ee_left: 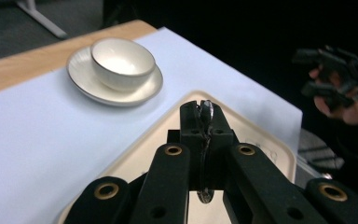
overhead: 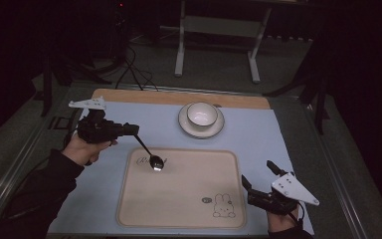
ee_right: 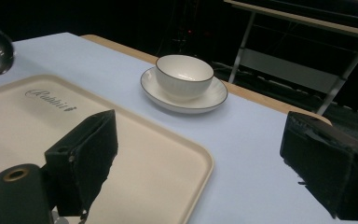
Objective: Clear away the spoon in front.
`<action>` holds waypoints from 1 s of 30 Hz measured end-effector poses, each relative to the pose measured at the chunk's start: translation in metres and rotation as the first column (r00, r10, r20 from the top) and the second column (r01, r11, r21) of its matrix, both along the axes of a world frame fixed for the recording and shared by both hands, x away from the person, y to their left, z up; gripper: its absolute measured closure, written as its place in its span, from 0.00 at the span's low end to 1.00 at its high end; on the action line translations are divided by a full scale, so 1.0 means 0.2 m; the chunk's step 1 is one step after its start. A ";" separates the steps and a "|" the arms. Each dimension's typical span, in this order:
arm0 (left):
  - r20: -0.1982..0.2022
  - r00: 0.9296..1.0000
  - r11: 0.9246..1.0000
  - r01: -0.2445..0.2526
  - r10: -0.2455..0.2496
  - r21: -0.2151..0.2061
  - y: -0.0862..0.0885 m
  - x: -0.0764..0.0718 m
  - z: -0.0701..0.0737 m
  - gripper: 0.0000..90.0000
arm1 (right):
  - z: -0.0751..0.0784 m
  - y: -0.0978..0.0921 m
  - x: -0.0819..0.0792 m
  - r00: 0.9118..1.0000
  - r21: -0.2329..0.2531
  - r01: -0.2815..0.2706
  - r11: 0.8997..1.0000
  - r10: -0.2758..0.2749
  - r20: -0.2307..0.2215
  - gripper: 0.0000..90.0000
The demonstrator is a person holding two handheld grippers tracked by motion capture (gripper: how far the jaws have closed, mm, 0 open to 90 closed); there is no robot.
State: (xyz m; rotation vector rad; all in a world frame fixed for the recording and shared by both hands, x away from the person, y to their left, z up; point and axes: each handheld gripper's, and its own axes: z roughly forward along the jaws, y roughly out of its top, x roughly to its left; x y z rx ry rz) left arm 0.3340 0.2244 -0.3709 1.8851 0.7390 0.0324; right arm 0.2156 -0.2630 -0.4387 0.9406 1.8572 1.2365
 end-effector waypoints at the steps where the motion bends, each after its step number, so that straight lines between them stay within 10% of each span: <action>1: -0.006 1.000 1.000 0.007 -0.007 0.007 0.00 0.00 0.00 0.99 | 0.00 0.00 0.00 1.000 -0.001 0.000 1.000 0.000 0.000 0.12; 17: -0.108 0.977 0.976 0.193 -0.182 0.097 -0.03 -0.02 -0.10 0.99 | -0.01 0.01 0.01 1.000 -0.004 -0.005 1.000 0.005 -0.007 0.12; 30: -0.221 0.929 0.933 0.331 -0.297 0.139 -0.11 -0.01 -0.19 0.99 | -0.01 0.01 0.01 1.000 -0.008 -0.009 1.000 0.009 -0.012 0.12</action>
